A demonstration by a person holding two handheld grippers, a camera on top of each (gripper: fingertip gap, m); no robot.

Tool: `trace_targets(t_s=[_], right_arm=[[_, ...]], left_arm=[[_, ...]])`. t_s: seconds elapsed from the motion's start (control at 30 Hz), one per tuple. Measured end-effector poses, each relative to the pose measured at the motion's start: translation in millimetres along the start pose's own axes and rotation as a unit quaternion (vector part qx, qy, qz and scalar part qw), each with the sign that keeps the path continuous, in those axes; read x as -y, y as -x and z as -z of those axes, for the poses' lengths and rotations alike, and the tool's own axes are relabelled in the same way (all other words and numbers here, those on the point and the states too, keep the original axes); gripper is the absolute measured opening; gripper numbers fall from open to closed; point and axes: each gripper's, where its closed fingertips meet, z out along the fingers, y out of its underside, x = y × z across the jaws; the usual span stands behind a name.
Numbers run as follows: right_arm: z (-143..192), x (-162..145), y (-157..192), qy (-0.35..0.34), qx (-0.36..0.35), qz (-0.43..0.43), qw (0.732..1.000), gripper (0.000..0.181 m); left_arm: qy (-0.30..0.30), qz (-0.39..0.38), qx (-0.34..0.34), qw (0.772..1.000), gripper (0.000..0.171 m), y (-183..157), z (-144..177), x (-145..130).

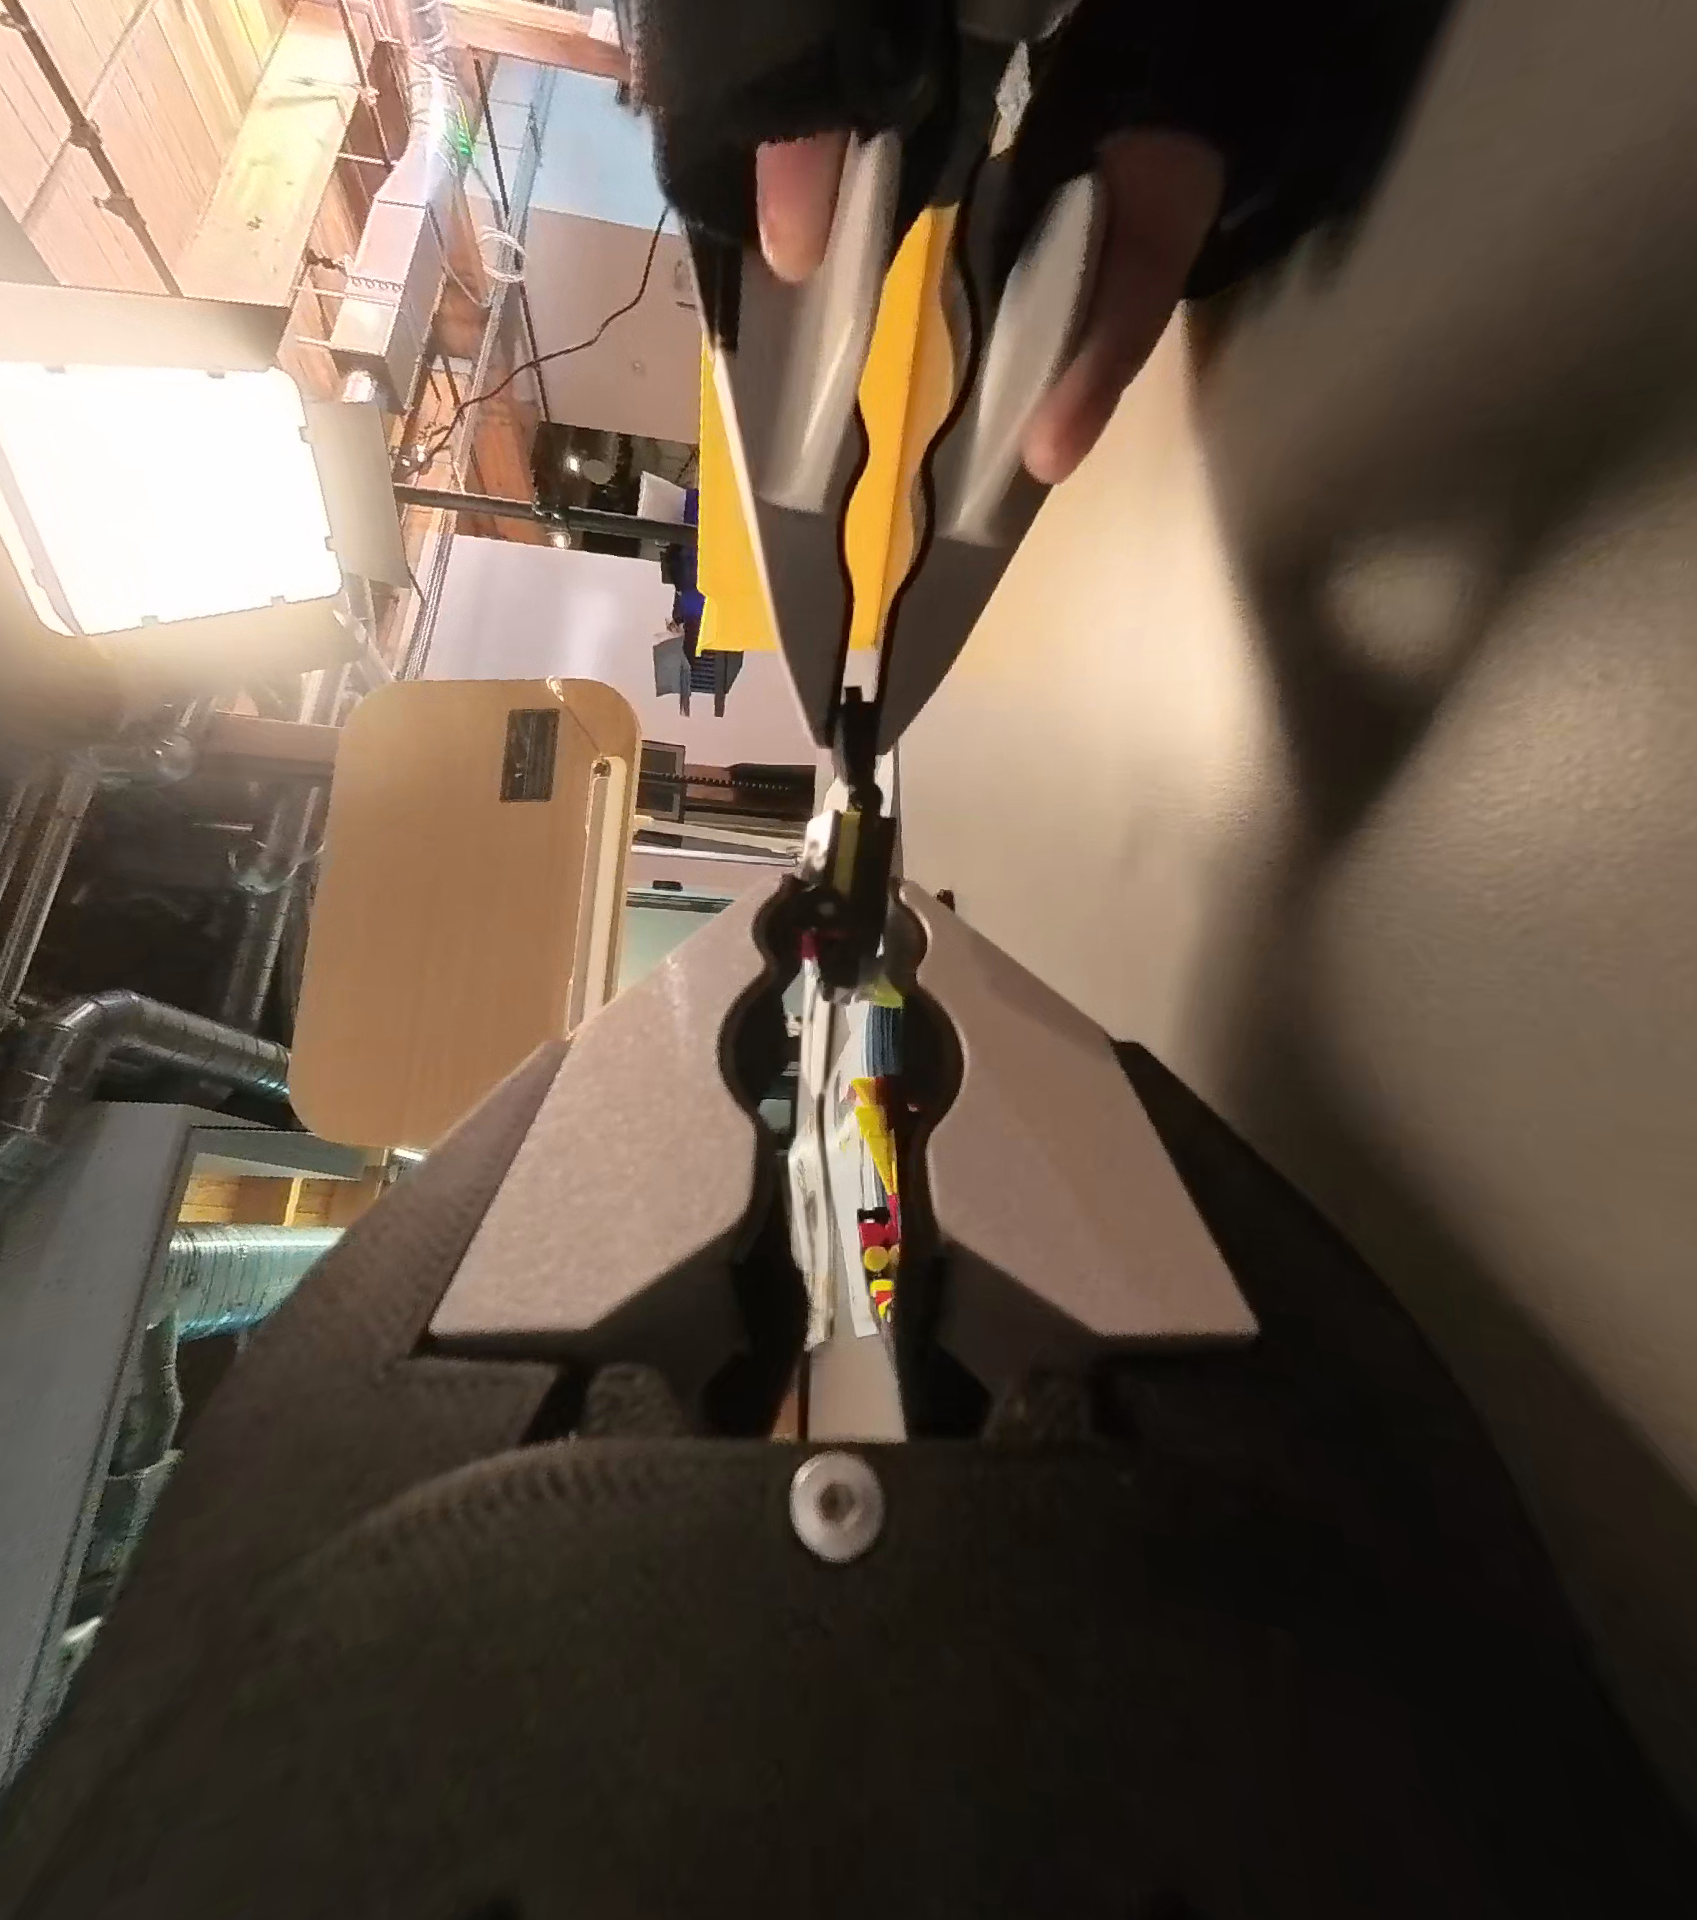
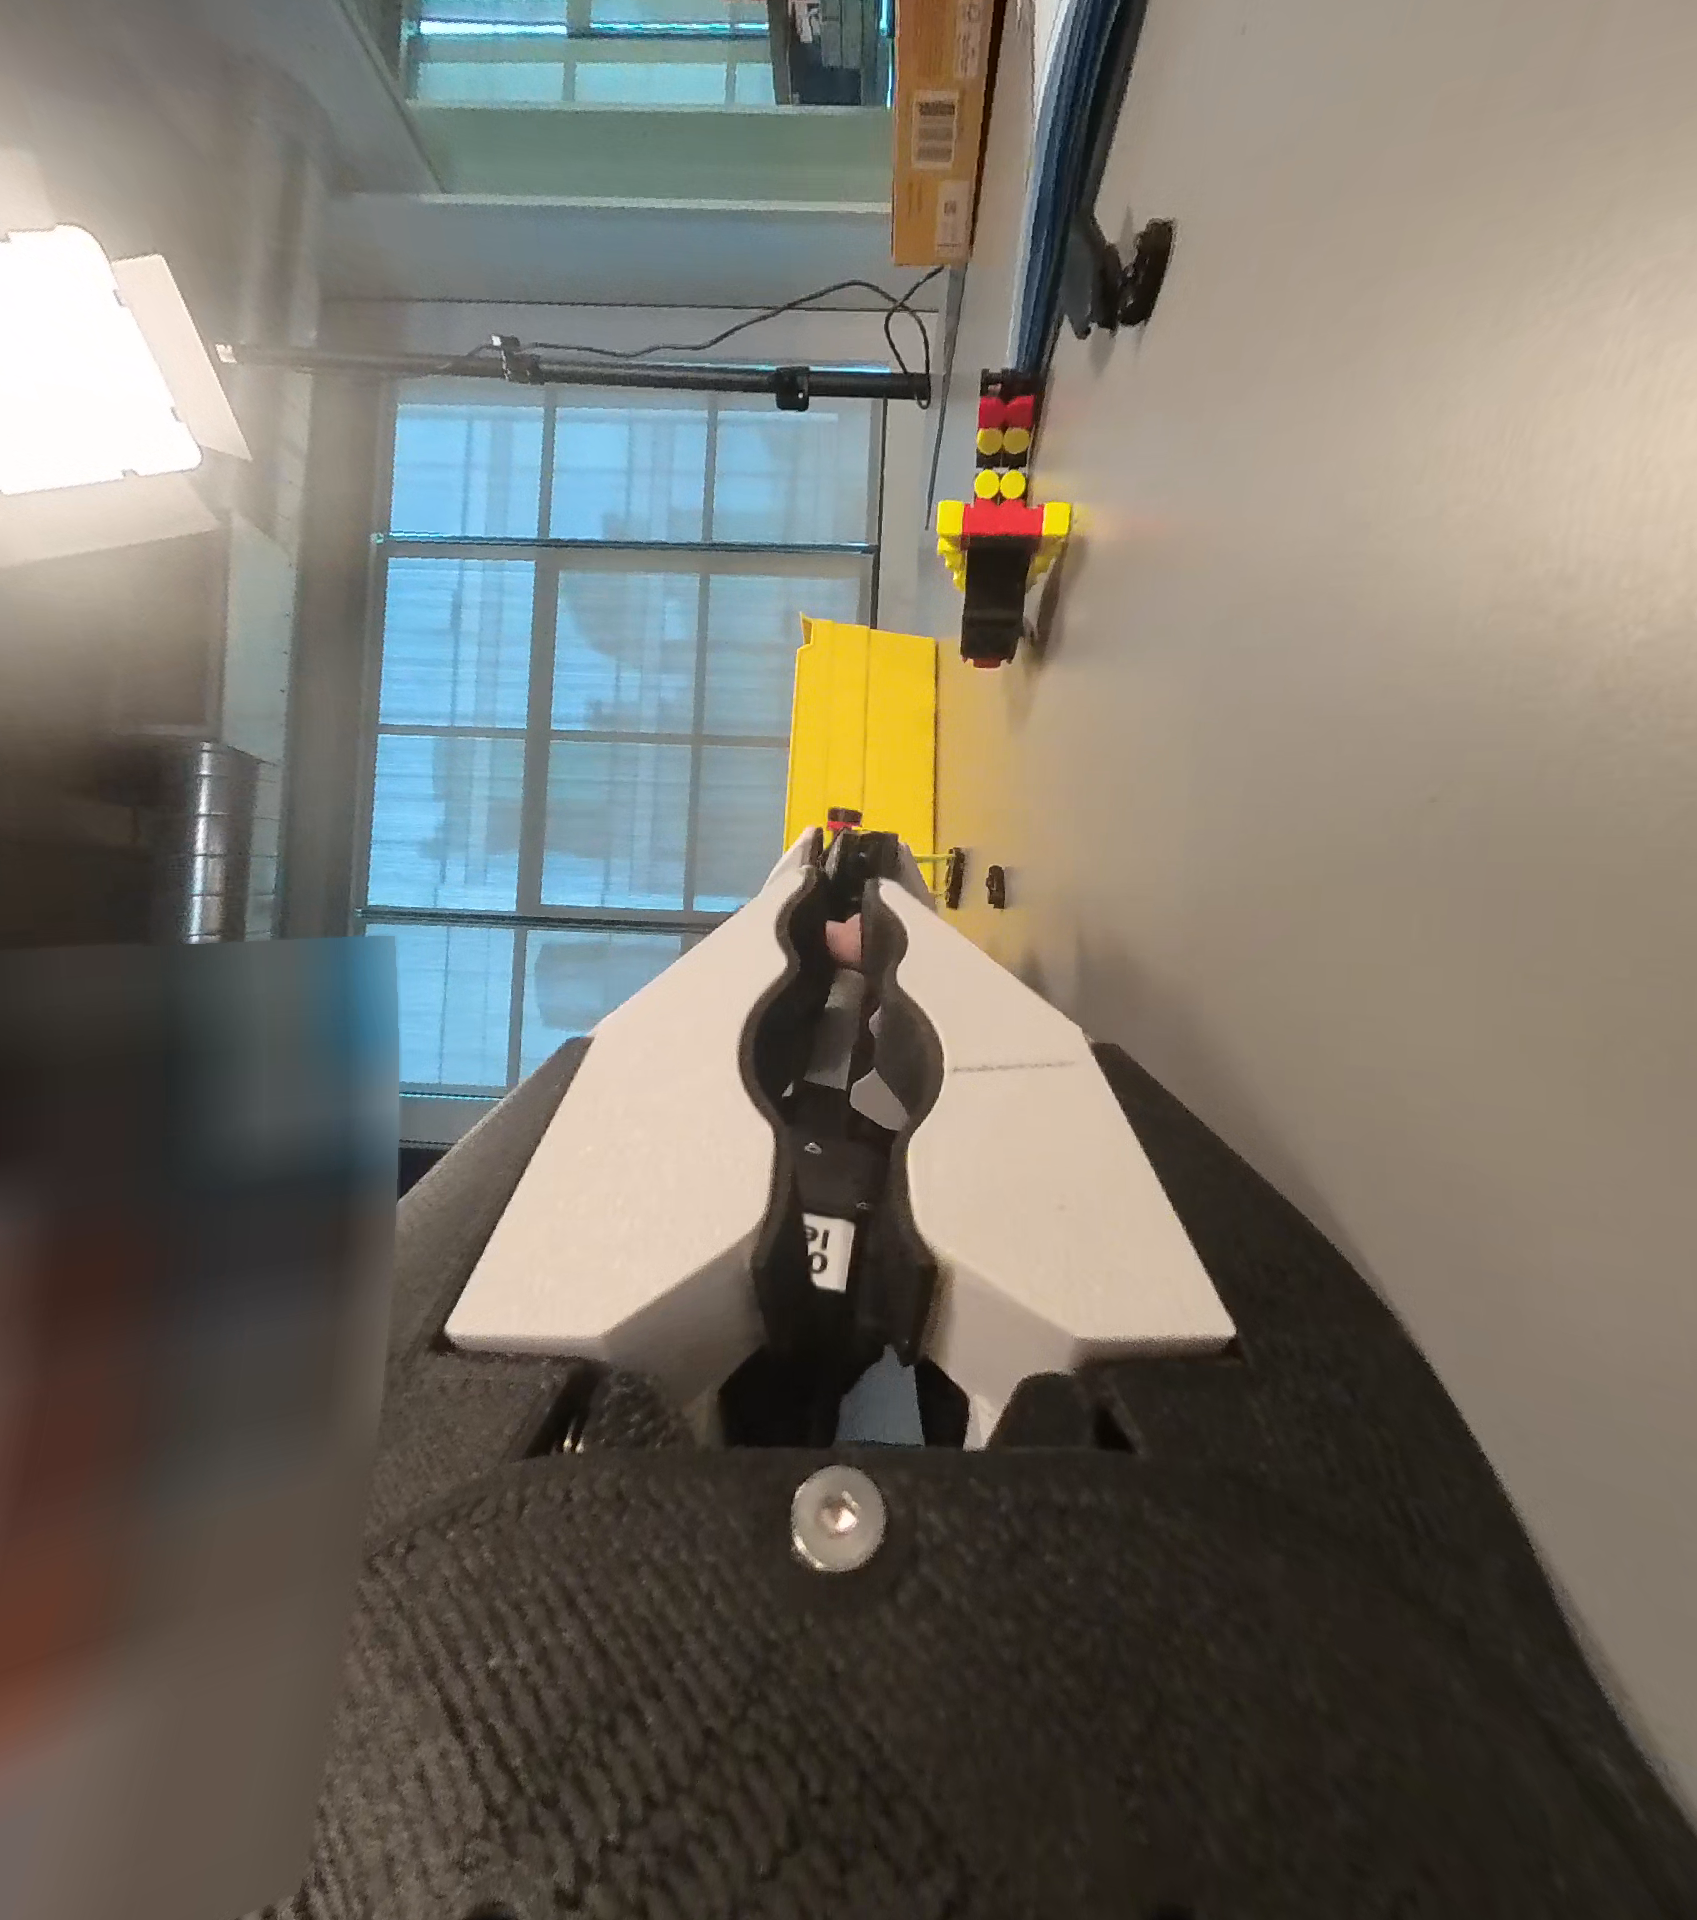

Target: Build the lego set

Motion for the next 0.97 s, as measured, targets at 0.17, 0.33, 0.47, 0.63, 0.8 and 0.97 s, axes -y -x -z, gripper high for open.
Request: trace_targets(t_s=[0.17, 0.33, 0.47, 0.63, 0.8, 0.97], right_arm=[[-1, 0, -1, -0.004, -0.003, 0.004, 1.0, 0.005], [0, 0, -1, -0.005, -0.002, 0.004, 1.0, 0.006], [-1, 0, 0, -0.003, -0.002, 0.009, 1.0, 0.005], [-1, 2, 11, -0.002, 0.039, -0.024, 0.999, 0.005], [-6, 4, 70, -0.011, 0.126, -0.021, 0.992, 0.006], [-12, -3, 138, 0.002, 0.213, 0.006, 0.977, 0.006]], left_arm=[[0.003, 0.001, 0.0, 1.0, 0.01, 0, 0, 0], [0.007, 0.005, 0.0, 1.0, 0.01, 0, -1, 1], [0.008, 0.003, 0.006, 1.0, 0.011, 2, -1, 0], [0.003, 0.035, 0.029, 0.999, 0.012, 13, -1, 1], [-0.006, 0.13, 0.113, 0.985, 0.013, 69, 2, 5], [-0.034, 0.203, 0.208, 0.956, 0.013, 135, 15, 14]])
